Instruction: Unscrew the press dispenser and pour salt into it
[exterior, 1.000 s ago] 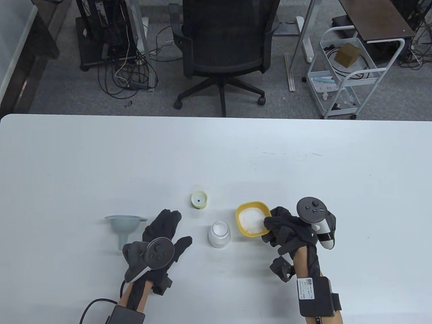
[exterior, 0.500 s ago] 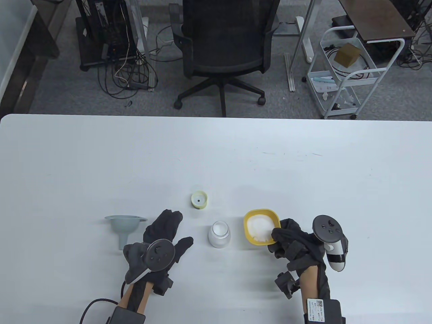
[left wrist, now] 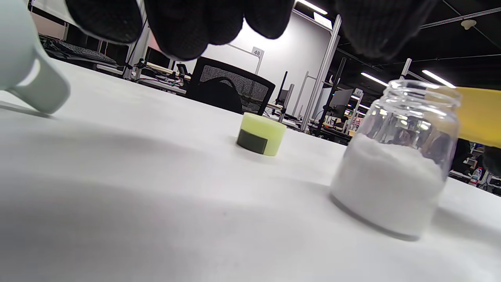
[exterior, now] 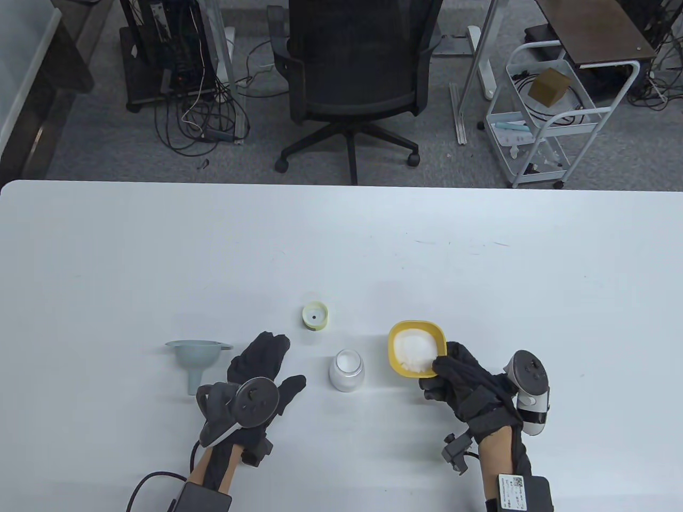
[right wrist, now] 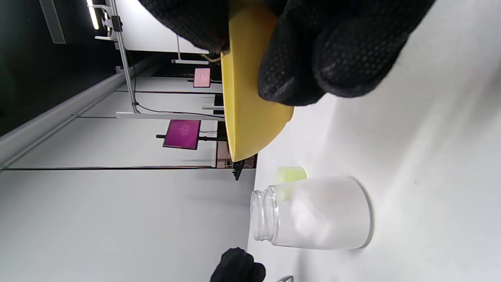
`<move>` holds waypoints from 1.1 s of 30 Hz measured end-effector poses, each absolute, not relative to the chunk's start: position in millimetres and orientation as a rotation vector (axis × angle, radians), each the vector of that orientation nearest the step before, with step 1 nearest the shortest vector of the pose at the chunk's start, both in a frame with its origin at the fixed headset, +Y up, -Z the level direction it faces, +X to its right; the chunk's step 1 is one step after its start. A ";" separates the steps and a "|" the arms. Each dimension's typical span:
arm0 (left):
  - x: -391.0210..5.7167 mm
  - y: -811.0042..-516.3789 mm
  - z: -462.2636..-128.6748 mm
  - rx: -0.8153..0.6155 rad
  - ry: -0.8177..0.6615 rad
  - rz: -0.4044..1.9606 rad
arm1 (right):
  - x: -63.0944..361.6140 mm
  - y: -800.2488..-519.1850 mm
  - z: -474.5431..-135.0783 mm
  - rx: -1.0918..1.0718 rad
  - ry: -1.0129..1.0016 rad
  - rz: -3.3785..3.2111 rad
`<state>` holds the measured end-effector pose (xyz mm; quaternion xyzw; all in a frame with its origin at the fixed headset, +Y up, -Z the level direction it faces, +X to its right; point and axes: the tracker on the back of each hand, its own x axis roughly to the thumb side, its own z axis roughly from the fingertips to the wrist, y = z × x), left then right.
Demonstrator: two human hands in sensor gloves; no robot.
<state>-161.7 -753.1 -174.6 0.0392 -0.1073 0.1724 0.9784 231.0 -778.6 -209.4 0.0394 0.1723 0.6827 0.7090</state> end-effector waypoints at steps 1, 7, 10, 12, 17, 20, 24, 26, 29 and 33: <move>-162.6 -752.6 -175.0 0.082 -0.218 0.352 | 230.8 -779.6 -209.8 0.088 0.370 1.495; -168.5 -740.3 -177.5 0.122 -0.221 0.354 | 228.3 -781.3 -210.4 0.104 0.336 1.507; -177.3 -726.9 -179.8 0.156 -0.193 0.335 | 226.4 -780.3 -210.3 0.108 0.330 1.517; -187.0 -719.8 -181.2 0.178 -0.154 0.329 | 225.8 -779.9 -209.9 0.111 0.324 1.531; -219.1 -711.8 -183.5 0.154 -0.001 0.282 | 222.8 -777.7 -209.4 0.123 0.316 1.557; -239.6 -712.5 -187.5 0.040 0.116 0.270 | 219.8 -776.2 -209.1 0.136 0.318 1.576; -260.3 -716.9 -195.4 -0.038 0.222 0.299 | 218.3 -775.1 -208.9 0.149 0.321 1.585; -272.5 -716.8 -205.0 -0.125 0.284 0.307 | 218.6 -775.4 -209.4 0.152 0.320 1.590; -288.5 -714.6 -221.0 -0.309 0.363 0.303 | 218.3 -776.4 -209.7 0.147 0.320 1.587; -302.1 -717.6 -236.8 -0.514 0.447 0.327 | 218.4 -775.6 -209.5 0.145 0.315 1.588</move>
